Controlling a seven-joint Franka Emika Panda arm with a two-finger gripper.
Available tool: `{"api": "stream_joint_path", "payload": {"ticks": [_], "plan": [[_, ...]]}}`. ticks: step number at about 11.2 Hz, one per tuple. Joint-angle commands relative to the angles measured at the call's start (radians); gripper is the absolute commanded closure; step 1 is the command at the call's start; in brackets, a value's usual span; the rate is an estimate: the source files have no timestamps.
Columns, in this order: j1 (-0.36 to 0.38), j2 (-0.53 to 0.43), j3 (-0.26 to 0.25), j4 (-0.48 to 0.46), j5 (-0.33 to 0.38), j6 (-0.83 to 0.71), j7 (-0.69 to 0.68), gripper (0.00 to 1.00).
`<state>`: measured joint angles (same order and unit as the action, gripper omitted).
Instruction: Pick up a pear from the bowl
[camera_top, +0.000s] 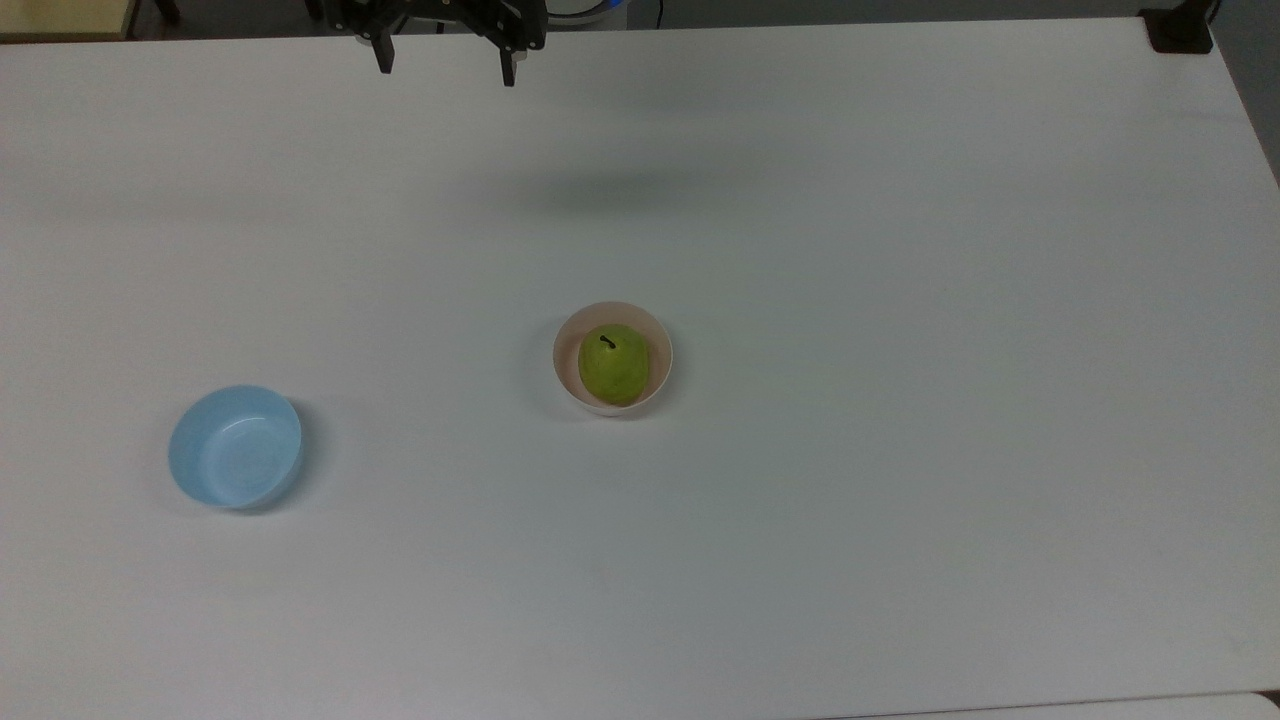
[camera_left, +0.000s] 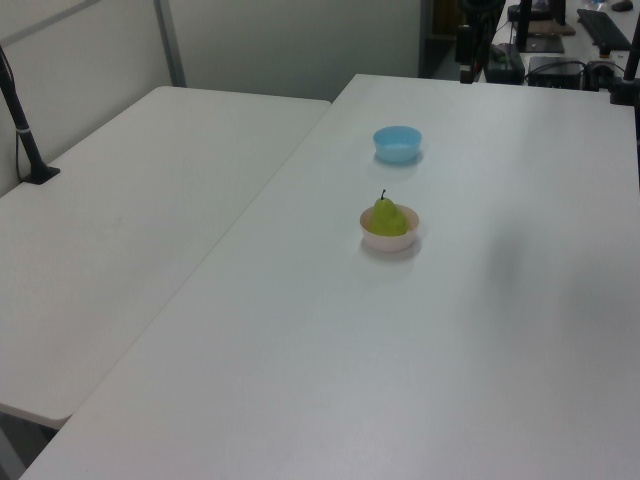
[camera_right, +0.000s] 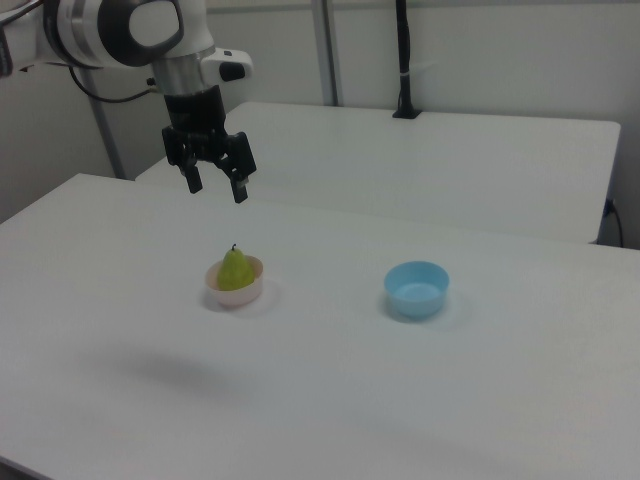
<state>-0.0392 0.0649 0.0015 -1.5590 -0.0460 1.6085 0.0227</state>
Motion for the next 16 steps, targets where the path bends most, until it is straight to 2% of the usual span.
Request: {"api": "stream_joint_path", "payload": {"ticks": [1, 8, 11, 16], "plan": [[-0.013, -0.025, 0.009, -0.023, -0.011, 0.004, -0.006, 0.00], [-0.008, -0.017, 0.009, -0.023, -0.011, 0.013, -0.009, 0.00], [-0.001, 0.006, 0.015, -0.024, -0.003, 0.065, -0.016, 0.00], [0.080, 0.105, 0.015, -0.024, -0.008, 0.171, -0.018, 0.00]]}}
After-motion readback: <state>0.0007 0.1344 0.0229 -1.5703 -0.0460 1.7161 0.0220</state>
